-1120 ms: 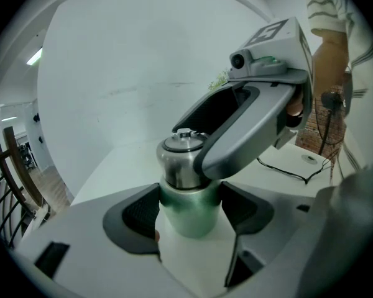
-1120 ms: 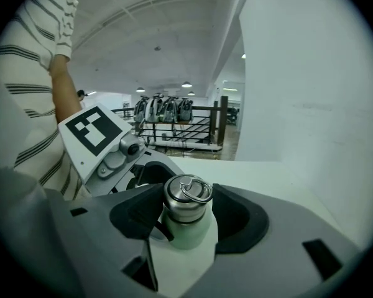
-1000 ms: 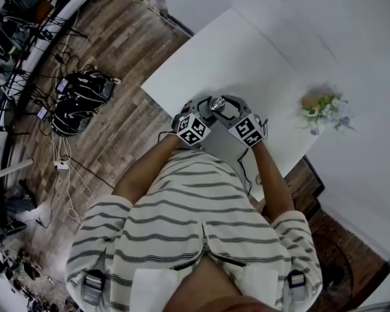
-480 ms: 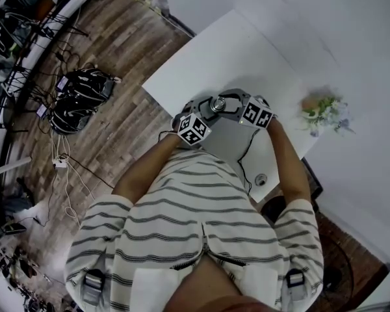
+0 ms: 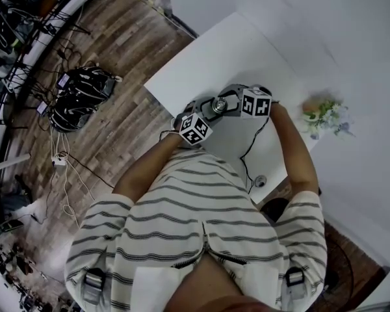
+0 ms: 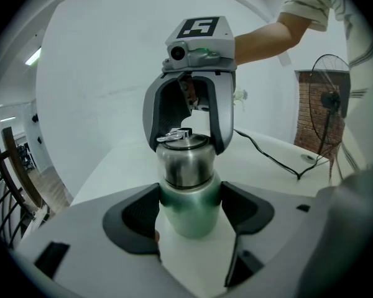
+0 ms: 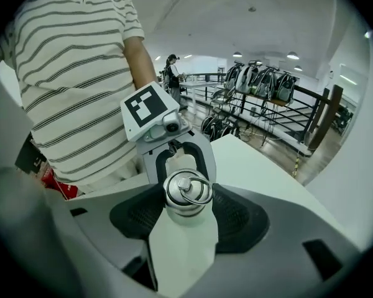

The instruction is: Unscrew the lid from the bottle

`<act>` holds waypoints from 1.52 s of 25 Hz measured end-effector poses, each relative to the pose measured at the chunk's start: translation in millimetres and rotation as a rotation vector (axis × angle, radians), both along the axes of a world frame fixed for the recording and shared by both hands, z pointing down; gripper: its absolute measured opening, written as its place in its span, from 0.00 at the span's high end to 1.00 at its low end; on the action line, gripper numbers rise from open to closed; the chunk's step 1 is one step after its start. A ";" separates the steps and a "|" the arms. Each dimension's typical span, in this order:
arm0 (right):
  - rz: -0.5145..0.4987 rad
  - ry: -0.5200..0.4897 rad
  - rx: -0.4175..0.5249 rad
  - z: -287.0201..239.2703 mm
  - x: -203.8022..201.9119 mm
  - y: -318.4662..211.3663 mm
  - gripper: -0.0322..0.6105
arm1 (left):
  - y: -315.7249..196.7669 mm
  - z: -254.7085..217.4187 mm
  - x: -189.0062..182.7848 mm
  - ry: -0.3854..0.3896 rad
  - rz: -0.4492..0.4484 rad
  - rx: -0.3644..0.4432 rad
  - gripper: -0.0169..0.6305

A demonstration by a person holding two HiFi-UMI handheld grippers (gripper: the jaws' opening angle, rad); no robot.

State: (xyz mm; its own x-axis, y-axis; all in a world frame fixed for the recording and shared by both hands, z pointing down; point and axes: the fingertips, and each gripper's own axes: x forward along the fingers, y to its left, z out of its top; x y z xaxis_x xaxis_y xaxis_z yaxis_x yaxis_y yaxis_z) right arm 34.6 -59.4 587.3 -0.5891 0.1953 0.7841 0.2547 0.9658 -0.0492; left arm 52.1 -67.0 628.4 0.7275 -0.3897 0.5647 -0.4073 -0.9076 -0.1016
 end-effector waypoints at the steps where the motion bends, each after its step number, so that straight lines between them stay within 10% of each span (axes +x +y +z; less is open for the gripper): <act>1: -0.018 0.015 0.001 1.8 1.0 -0.6 0.55 | -0.7 0.0 0.3 0.000 0.001 0.000 0.50; 13: 0.017 0.071 -0.034 4.3 2.8 1.2 0.45 | -0.9 -0.7 -0.3 0.000 0.009 0.002 0.50; 25: 0.645 -0.350 -0.011 -34.9 2.2 -11.5 0.42 | 1.5 2.0 1.5 -0.006 0.011 0.002 0.50; 38: 1.215 -0.442 0.135 -19.1 1.9 -13.6 0.51 | 0.7 -0.4 -2.4 -0.013 0.007 0.003 0.50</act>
State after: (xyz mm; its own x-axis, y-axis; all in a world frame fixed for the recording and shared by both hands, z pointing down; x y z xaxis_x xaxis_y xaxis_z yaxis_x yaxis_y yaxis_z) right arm 36.6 -73.0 568.2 -0.5444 -0.7077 0.4503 -0.8120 0.5793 -0.0713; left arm 49.6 -66.4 628.1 0.7230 -0.3859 0.5730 -0.3992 -0.9103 -0.1094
